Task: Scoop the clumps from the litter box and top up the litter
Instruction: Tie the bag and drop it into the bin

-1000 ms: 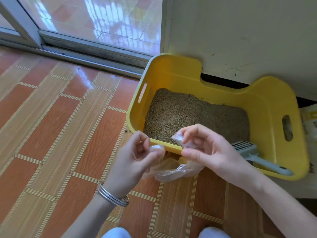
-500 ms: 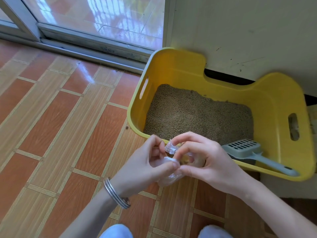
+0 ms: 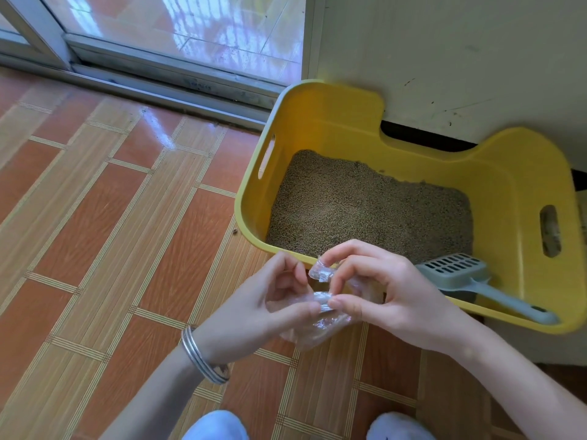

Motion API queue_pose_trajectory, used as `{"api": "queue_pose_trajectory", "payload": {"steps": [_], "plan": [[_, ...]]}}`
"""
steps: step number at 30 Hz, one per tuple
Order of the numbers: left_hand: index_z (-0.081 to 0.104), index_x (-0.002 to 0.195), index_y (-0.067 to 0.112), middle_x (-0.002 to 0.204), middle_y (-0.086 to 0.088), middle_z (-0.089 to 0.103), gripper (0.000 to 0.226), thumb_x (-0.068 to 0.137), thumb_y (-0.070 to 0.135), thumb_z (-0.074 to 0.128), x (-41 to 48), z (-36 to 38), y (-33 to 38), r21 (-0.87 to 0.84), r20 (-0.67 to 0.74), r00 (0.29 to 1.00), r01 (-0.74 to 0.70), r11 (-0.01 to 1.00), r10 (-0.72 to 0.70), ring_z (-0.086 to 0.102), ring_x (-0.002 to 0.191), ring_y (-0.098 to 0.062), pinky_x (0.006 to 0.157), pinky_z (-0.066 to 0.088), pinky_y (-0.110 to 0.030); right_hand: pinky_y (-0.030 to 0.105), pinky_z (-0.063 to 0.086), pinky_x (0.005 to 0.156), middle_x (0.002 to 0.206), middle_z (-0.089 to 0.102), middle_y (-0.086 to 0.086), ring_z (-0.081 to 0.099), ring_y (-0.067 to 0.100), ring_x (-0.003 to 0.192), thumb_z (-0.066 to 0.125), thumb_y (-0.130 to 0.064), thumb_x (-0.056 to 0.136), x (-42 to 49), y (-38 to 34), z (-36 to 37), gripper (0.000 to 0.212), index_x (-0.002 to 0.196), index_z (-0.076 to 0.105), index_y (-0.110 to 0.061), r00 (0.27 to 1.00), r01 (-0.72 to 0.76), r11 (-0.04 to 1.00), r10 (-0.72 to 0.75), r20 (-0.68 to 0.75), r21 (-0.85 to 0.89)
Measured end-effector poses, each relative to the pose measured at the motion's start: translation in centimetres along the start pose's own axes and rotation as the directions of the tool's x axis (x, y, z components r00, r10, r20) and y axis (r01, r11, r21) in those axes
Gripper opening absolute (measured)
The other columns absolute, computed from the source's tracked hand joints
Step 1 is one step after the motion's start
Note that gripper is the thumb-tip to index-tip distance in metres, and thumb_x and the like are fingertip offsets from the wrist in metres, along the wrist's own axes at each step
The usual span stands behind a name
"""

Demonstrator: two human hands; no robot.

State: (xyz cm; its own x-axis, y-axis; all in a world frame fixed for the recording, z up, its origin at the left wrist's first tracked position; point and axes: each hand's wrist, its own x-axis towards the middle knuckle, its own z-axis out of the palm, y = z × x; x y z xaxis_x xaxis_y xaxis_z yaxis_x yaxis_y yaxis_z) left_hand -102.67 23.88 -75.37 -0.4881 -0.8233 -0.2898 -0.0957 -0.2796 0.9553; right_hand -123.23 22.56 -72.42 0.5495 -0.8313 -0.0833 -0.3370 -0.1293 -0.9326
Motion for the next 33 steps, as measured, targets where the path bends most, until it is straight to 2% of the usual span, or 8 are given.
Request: {"api": "queue_pose_trajectory", "payload": {"steps": [4,10,16,19,24,27,30,33], "plan": [[0.055,0.095,0.006,0.086,-0.002,0.063,0.040,0.073,0.038,0.064,0.1,0.1,-0.1,-0.086,-0.091,0.996,-0.018,0.996,0.010,0.060,0.084,-0.013,0.074,0.047,-0.023,0.033,0.048,0.074,0.110,0.058,-0.009,0.059,0.015,0.095,0.066,-0.019,0.082,-0.2,-0.1,-0.1,0.008,0.081,0.062,-0.013,0.998,0.042,0.998,-0.040,0.049,-0.040],[0.064,0.093,0.009,0.087,-0.015,0.066,0.038,0.069,0.038,0.070,0.5,1.2,-0.6,-0.061,-0.164,0.986,-0.030,0.998,0.019,0.059,0.081,-0.023,0.075,0.049,-0.041,0.013,0.037,0.088,0.120,0.055,-0.010,0.053,0.008,0.112,0.062,-0.017,0.086,-0.4,-0.2,0.2,0.006,0.084,0.058,-0.013,0.993,0.083,0.994,-0.076,0.085,-0.075],[0.057,0.085,-0.001,0.077,-0.017,0.058,0.036,0.073,0.032,0.059,0.4,2.0,-1.1,-0.051,-0.190,0.979,-0.079,0.996,0.068,0.053,0.074,-0.016,0.068,0.044,-0.026,0.008,0.035,0.084,0.123,0.052,-0.011,0.051,-0.002,0.108,0.056,-0.020,0.090,-0.5,-0.3,0.1,0.008,0.087,0.055,-0.013,0.987,0.113,0.986,-0.098,0.129,-0.121],[0.054,0.076,0.007,0.069,-0.004,0.054,0.026,0.073,0.033,0.054,0.2,2.3,-0.9,-0.038,-0.234,0.969,-0.095,0.995,0.084,0.049,0.067,-0.010,0.062,0.041,-0.018,0.010,0.036,0.078,0.122,0.050,-0.012,0.053,0.001,0.095,0.054,-0.022,0.091,-0.6,-0.3,0.2,0.008,0.086,0.052,-0.016,0.989,0.111,0.985,-0.097,0.110,-0.134],[0.052,0.079,0.015,0.065,0.004,0.050,0.025,0.080,0.040,0.050,-0.2,2.1,-0.6,0.049,-0.207,0.970,-0.123,0.991,0.131,0.045,0.063,-0.008,0.058,0.037,-0.016,0.031,0.041,0.058,0.106,0.045,-0.006,0.050,0.004,0.064,0.050,-0.027,0.090,-0.8,-0.3,0.5,0.011,0.082,0.050,-0.020,0.997,-0.047,0.998,0.050,-0.064,0.051],[0.053,0.083,0.023,0.066,0.007,0.051,0.016,0.084,0.038,0.047,-0.5,1.8,-0.4,0.066,-0.172,0.966,-0.185,0.981,0.193,0.045,0.062,-0.006,0.059,0.038,-0.014,0.026,0.043,0.059,0.099,0.048,-0.003,0.054,0.000,0.066,0.049,-0.029,0.089,-0.7,-0.5,0.6,0.018,0.077,0.049,-0.015,0.994,-0.104,0.982,0.109,-0.026,0.156],[0.056,0.086,0.021,0.074,0.006,0.053,0.011,0.086,0.032,0.050,-0.8,1.8,-0.4,0.069,-0.152,0.946,-0.278,0.958,0.285,0.048,0.065,-0.009,0.062,0.041,-0.024,0.022,0.043,0.064,0.090,0.049,0.000,0.055,0.003,0.070,0.051,-0.028,0.088,-0.8,-0.5,0.5,0.031,0.077,0.049,0.001,0.983,-0.180,0.922,0.182,0.028,0.343],[0.059,0.086,0.019,0.092,-0.001,0.054,0.013,0.087,0.032,0.058,-0.8,1.9,-0.6,0.179,-0.146,0.890,-0.405,0.897,0.431,0.054,0.084,-0.019,0.077,0.044,-0.030,0.015,0.040,0.062,0.074,0.053,0.001,0.050,0.005,0.063,0.054,-0.027,0.085,-0.8,-0.8,0.7,0.023,0.074,0.054,-0.006,0.963,-0.258,0.831,0.262,0.063,0.492]]}}
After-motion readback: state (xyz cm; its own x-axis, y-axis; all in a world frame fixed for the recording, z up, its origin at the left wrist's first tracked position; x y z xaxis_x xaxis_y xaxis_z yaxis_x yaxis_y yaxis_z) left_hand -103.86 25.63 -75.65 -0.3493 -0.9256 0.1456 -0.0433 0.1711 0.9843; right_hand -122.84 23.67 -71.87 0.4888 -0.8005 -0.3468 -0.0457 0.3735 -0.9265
